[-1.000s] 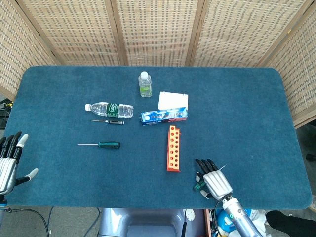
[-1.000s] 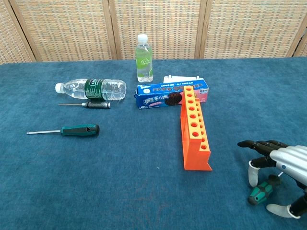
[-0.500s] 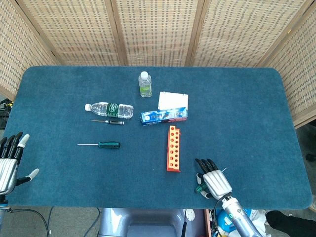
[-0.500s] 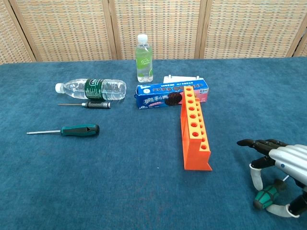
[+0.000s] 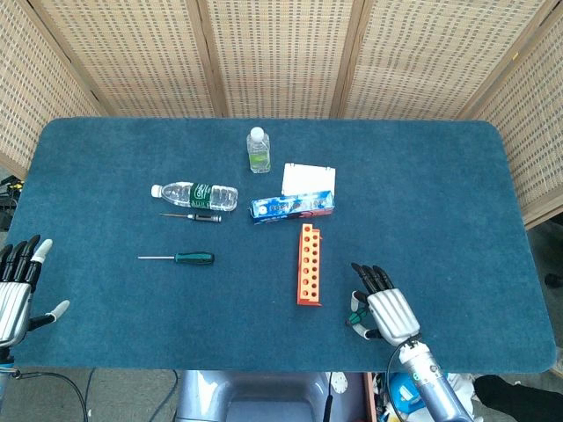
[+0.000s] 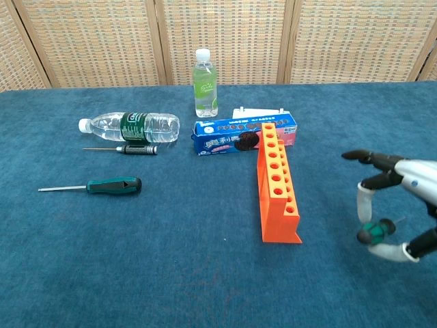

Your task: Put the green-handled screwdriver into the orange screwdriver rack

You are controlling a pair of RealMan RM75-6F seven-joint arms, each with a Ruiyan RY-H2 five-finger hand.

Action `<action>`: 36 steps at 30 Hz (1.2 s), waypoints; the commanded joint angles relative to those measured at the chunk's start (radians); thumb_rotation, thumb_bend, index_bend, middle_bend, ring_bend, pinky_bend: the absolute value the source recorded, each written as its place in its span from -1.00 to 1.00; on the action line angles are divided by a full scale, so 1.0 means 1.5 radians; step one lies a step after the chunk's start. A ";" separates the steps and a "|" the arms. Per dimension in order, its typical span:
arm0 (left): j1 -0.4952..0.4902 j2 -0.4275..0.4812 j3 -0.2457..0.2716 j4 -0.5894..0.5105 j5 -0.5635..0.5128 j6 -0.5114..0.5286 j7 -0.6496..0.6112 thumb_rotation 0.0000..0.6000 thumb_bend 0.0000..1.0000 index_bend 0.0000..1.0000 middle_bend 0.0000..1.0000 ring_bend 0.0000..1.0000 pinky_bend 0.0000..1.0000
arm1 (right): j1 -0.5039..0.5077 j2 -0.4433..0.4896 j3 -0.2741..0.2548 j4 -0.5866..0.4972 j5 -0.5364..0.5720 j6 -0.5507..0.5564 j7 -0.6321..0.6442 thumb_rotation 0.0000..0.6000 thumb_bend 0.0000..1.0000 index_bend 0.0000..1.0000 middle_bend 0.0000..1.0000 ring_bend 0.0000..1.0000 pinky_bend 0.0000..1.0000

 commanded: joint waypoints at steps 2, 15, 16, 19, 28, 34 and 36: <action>0.000 0.000 0.000 0.000 0.001 0.000 0.000 1.00 -1.00 -1.00 -1.00 -1.00 -1.00 | -0.007 0.016 0.029 -0.046 0.030 0.017 0.059 1.00 -0.56 0.26 -1.00 -1.00 -1.00; -0.001 -0.001 0.001 0.001 0.003 0.000 0.002 1.00 -1.00 -1.00 -1.00 -1.00 -1.00 | -0.003 0.068 0.117 -0.186 0.150 0.013 0.180 1.00 -0.56 0.26 -1.00 -1.00 -1.00; -0.001 -0.001 0.001 0.001 0.003 0.000 0.002 1.00 -1.00 -1.00 -1.00 -1.00 -1.00 | -0.003 0.070 0.126 -0.198 0.162 0.015 0.184 1.00 -0.56 0.26 -1.00 -1.00 -1.00; -0.001 -0.001 0.001 0.001 0.004 0.000 0.001 1.00 -1.00 -1.00 -1.00 -1.00 -1.00 | 0.000 0.084 0.157 -0.241 0.204 0.014 0.201 1.00 -0.56 0.26 -1.00 -1.00 -1.00; -0.001 -0.004 0.001 0.004 0.009 0.004 -0.001 1.00 -1.00 -1.00 -1.00 -1.00 -1.00 | 0.023 0.111 0.239 -0.328 0.335 0.014 0.208 1.00 -0.56 0.27 -1.00 -1.00 -1.00; 0.000 -0.008 -0.002 0.014 0.015 0.017 -0.014 1.00 -1.00 -1.00 -1.00 -1.00 -1.00 | 0.044 0.110 0.276 -0.368 0.400 0.020 0.204 1.00 -0.56 0.27 -1.00 -1.00 -1.00; 0.000 -0.008 -0.002 0.016 0.014 0.017 -0.017 1.00 -1.00 -1.00 -1.00 -1.00 -1.00 | 0.051 0.111 0.284 -0.378 0.418 0.020 0.201 1.00 -0.56 0.27 -1.00 -1.00 -1.00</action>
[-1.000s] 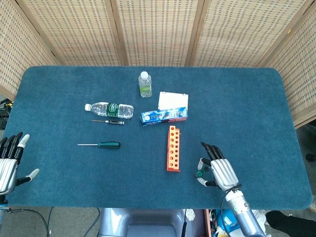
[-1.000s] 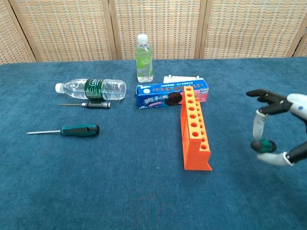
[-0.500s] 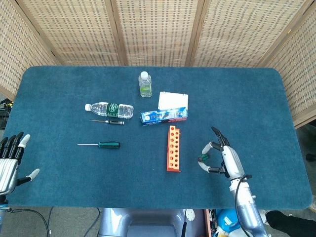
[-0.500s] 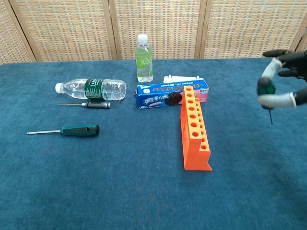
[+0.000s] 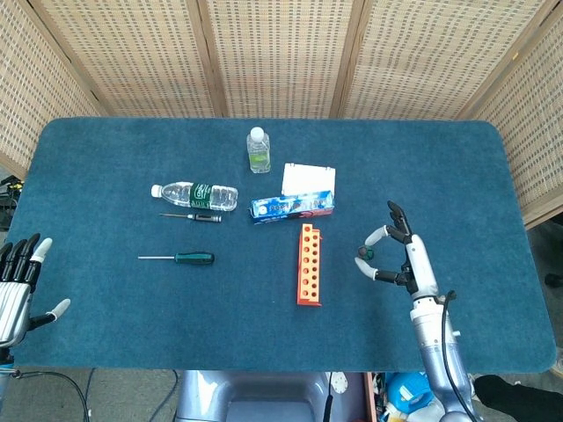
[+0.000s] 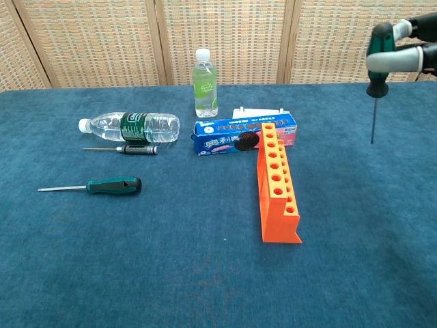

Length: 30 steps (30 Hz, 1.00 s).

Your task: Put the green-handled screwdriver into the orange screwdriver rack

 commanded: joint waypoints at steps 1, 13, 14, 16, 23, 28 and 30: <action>0.000 0.000 0.000 0.001 0.000 0.000 -0.002 1.00 -1.00 -1.00 -1.00 -1.00 -1.00 | 0.016 0.001 0.019 -0.022 0.033 0.003 -0.005 1.00 -0.56 0.27 -1.00 -1.00 -1.00; 0.000 0.002 -0.001 0.000 -0.001 0.000 -0.006 1.00 -1.00 -1.00 -1.00 -1.00 -1.00 | 0.036 -0.025 0.055 -0.032 0.108 -0.022 0.075 1.00 -0.56 0.29 -1.00 -1.00 -1.00; 0.000 0.002 -0.001 0.000 -0.001 -0.001 -0.006 1.00 -1.00 -1.00 -1.00 -1.00 -1.00 | 0.037 -0.027 0.054 -0.028 0.106 -0.023 0.078 1.00 -0.56 0.29 -1.00 -1.00 -1.00; 0.000 0.001 -0.001 0.001 -0.001 -0.001 -0.006 1.00 -1.00 -1.00 -1.00 -1.00 -1.00 | 0.040 -0.035 0.050 -0.021 0.104 -0.022 0.078 1.00 -0.56 0.29 -1.00 -1.00 -1.00; -0.002 0.000 0.001 0.002 0.000 -0.004 -0.003 1.00 -1.00 -1.00 -1.00 -1.00 -1.00 | 0.055 -0.051 0.064 -0.027 0.149 -0.028 0.097 1.00 -0.56 0.30 -1.00 -1.00 -1.00; -0.001 -0.001 0.000 0.002 0.001 -0.001 -0.004 1.00 -1.00 -1.00 -1.00 -1.00 -1.00 | 0.067 -0.060 0.081 -0.031 0.191 -0.031 0.114 1.00 -0.56 0.31 -1.00 -1.00 -1.00; -0.002 -0.001 0.000 0.003 0.000 -0.002 -0.004 1.00 -1.00 -1.00 -1.00 -1.00 -1.00 | 0.070 -0.062 0.083 -0.030 0.199 -0.033 0.116 1.00 -0.56 0.31 -1.00 -1.00 -1.00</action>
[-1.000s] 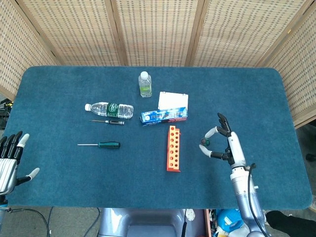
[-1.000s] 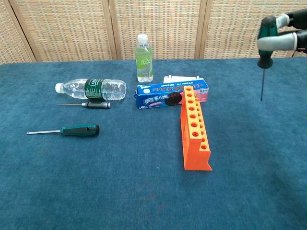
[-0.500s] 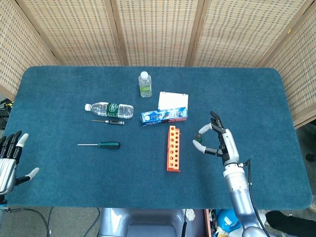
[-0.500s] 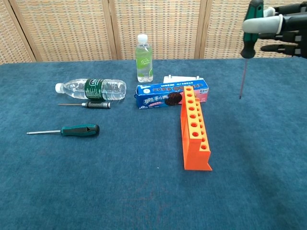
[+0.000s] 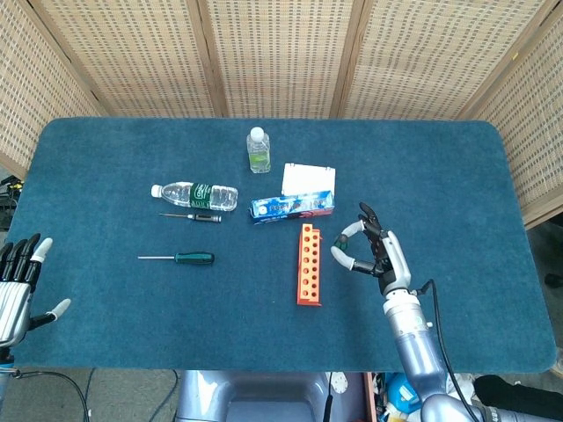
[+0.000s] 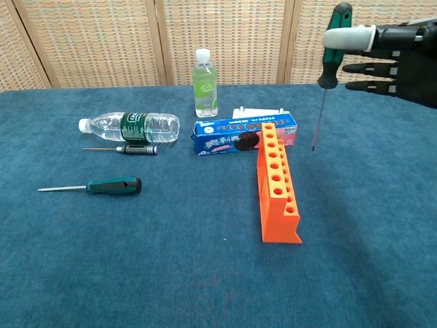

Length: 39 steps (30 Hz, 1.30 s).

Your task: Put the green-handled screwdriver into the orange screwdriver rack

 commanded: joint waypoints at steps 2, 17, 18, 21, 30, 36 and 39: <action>-0.001 -0.001 0.000 0.001 -0.001 -0.002 0.000 1.00 -1.00 -1.00 -1.00 -1.00 -1.00 | 0.009 -0.009 0.005 0.003 0.013 -0.001 0.007 1.00 -0.56 0.31 -1.00 -1.00 -1.00; -0.003 -0.001 0.000 0.003 -0.005 -0.009 -0.005 1.00 -1.00 -1.00 -1.00 -1.00 -1.00 | 0.032 -0.054 0.013 0.013 0.020 0.001 0.032 1.00 -0.56 0.34 -0.98 -1.00 -1.00; -0.003 -0.001 0.000 0.003 -0.005 -0.009 -0.006 1.00 -1.00 -1.00 -1.00 -1.00 -1.00 | 0.034 -0.057 0.014 0.013 0.021 0.003 0.031 1.00 -0.56 0.34 -0.98 -1.00 -1.00; -0.003 0.000 0.000 0.003 -0.006 -0.009 -0.008 1.00 -1.00 -1.00 -1.00 -1.00 -1.00 | 0.040 -0.064 0.015 0.014 0.022 0.006 0.027 1.00 -0.55 0.34 -0.98 -1.00 -1.00; -0.004 0.001 0.001 0.003 -0.007 -0.012 -0.014 1.00 -1.00 -1.00 -1.00 -1.00 -1.00 | 0.054 -0.084 0.018 0.029 0.025 0.007 0.025 1.00 -0.55 0.34 -0.97 -1.00 -1.00; -0.006 0.000 0.002 0.005 -0.009 -0.019 -0.015 1.00 -1.00 -1.00 -1.00 -1.00 -1.00 | 0.067 -0.093 0.022 0.043 0.030 0.000 0.019 1.00 -0.55 0.34 -0.97 -1.00 -1.00; -0.007 -0.002 0.002 0.007 -0.010 -0.022 -0.014 1.00 -1.00 -1.00 -1.00 -1.00 -1.00 | 0.071 -0.096 0.027 0.050 0.035 -0.002 0.019 1.00 -0.55 0.34 -0.97 -1.00 -1.00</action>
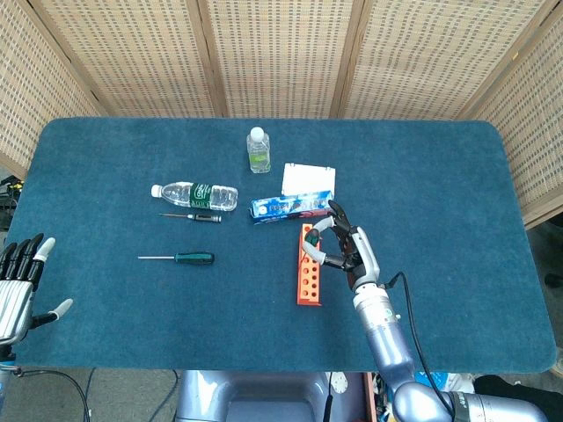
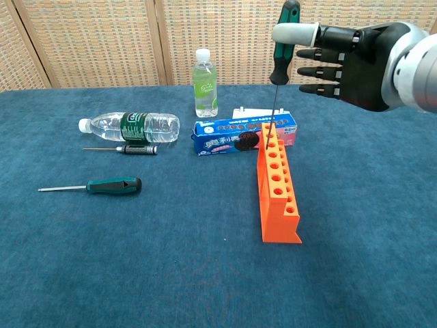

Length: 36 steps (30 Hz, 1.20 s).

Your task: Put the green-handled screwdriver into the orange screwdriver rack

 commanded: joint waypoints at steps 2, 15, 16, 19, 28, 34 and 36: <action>-0.001 -0.001 0.000 0.001 -0.002 -0.003 0.001 1.00 -1.00 -1.00 -1.00 -1.00 -1.00 | 0.005 -0.003 0.004 0.008 0.007 -0.004 0.000 1.00 -0.55 0.34 -0.97 -1.00 -1.00; -0.004 -0.003 0.000 0.003 -0.006 -0.009 0.002 1.00 -1.00 -1.00 -1.00 -1.00 -1.00 | 0.012 -0.003 0.013 0.031 0.020 -0.026 0.008 1.00 -0.55 0.34 -0.97 -1.00 -1.00; -0.004 -0.003 0.000 0.003 -0.007 -0.009 0.002 1.00 -1.00 -1.00 -1.00 -1.00 -1.00 | 0.012 -0.003 0.013 0.033 0.020 -0.027 0.008 1.00 -0.55 0.34 -0.97 -1.00 -1.00; -0.003 -0.003 0.000 0.004 -0.008 -0.009 0.002 1.00 -1.00 -1.00 -1.00 -1.00 -1.00 | 0.012 -0.004 0.014 0.041 0.024 -0.034 0.014 1.00 -0.55 0.34 -0.97 -1.00 -1.00; -0.005 -0.006 0.001 0.006 -0.009 -0.013 0.007 1.00 -1.00 -1.00 -1.00 -1.00 -1.00 | 0.003 -0.002 0.006 0.063 0.022 -0.056 0.033 1.00 -0.55 0.34 -0.96 -1.00 -1.00; -0.006 -0.007 0.001 0.006 -0.009 -0.014 0.009 1.00 -1.00 -1.00 -1.00 -1.00 -1.00 | -0.002 -0.002 0.001 0.072 0.016 -0.067 0.043 1.00 -0.55 0.34 -0.96 -1.00 -1.00; -0.006 -0.007 0.001 0.006 -0.010 -0.014 0.010 1.00 -1.00 -1.00 -1.00 -1.00 -1.00 | -0.003 -0.002 0.000 0.075 0.014 -0.070 0.045 1.00 -0.55 0.34 -0.96 -1.00 -1.00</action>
